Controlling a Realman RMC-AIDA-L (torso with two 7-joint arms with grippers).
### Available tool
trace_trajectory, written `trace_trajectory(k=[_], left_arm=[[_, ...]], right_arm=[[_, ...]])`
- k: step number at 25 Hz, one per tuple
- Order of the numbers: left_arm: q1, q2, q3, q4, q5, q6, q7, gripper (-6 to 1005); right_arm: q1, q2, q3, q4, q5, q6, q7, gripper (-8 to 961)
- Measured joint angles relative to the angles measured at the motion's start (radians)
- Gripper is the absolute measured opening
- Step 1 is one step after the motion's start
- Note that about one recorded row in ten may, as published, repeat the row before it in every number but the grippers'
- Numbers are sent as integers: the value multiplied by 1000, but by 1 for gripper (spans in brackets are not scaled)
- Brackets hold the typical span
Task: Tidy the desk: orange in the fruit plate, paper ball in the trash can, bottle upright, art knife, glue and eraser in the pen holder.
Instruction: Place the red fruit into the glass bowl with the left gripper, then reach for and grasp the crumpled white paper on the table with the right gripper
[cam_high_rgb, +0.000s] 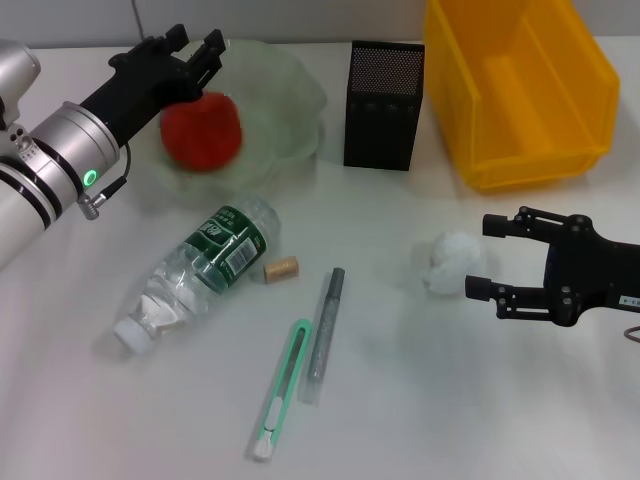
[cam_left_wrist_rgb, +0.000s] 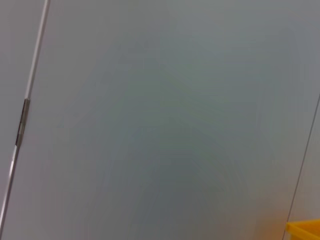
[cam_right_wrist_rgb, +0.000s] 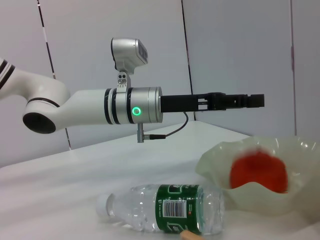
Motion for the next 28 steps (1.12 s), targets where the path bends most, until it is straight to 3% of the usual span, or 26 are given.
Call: trace_trajectory(k=[3, 8, 13, 19, 28], left_arm=[[0, 0, -6, 0, -1, 1, -1, 365], [9, 1, -5, 13, -3, 53, -16, 612], [12, 16, 1, 21, 36, 181, -98, 840], [71, 59, 3, 86, 211, 360, -218, 857], [154, 121, -3, 106, 386, 496, -255, 853]], right_arm=[[-1, 0, 5, 0, 1, 0, 0, 819], [-2, 0, 21, -1, 9, 4, 0, 818], [1, 0, 46, 2, 9, 5, 0, 818], [8, -4, 75, 3, 10, 1, 1, 818], [41, -14, 82, 3, 11, -8, 33, 819]])
